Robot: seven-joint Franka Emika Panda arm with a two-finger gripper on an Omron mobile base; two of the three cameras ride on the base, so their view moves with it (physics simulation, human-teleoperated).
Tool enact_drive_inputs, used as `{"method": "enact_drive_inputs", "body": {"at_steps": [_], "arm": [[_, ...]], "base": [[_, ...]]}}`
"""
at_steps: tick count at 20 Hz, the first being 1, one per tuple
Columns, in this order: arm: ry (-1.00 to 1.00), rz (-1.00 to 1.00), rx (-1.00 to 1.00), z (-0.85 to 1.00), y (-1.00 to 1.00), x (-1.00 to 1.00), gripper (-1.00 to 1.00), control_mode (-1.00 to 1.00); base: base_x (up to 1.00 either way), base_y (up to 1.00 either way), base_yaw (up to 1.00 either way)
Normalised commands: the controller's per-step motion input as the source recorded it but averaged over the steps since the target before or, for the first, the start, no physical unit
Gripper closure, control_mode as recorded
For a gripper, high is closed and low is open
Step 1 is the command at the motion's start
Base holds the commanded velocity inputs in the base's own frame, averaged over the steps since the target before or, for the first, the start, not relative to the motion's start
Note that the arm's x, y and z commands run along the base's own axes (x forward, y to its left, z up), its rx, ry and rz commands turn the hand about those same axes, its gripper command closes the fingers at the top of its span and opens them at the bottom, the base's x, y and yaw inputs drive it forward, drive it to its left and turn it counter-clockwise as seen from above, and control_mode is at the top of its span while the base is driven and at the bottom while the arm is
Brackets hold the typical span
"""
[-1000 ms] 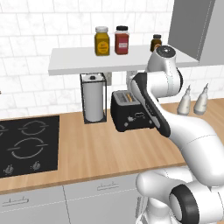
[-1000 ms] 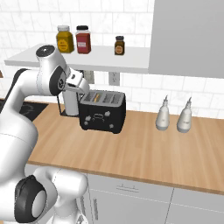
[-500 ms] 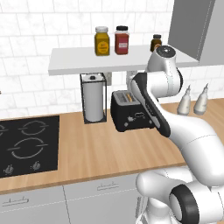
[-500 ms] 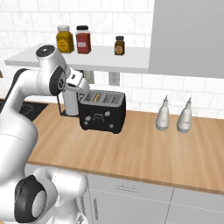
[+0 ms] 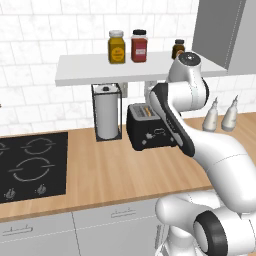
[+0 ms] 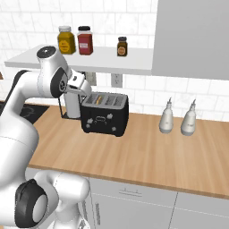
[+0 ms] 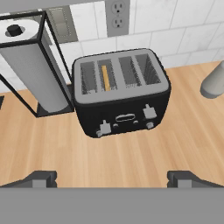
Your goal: Start the toaster. Once the lever pops up, take the bread to the plate on the dining counter.
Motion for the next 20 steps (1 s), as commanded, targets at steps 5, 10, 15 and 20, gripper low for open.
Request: {"method": "enact_drive_inputs", "body": {"at_steps": [5, 10, 15, 20], "arm": [[0.00, 0.00, 0.00, 0.00, 0.00, 0.00, -1.00, -1.00], [0.00, 0.00, 0.00, 0.00, 0.00, 0.00, -1.00, -1.00], [0.00, 0.00, 0.00, 0.00, 0.00, 0.00, -1.00, -1.00], [0.00, 0.00, 0.00, 0.00, 0.00, 0.00, -1.00, -1.00]], "base": [[0.00, 0.00, 0.00], [0.00, 0.00, 0.00], [0.00, 0.00, 0.00], [0.00, 0.00, 0.00]]}}
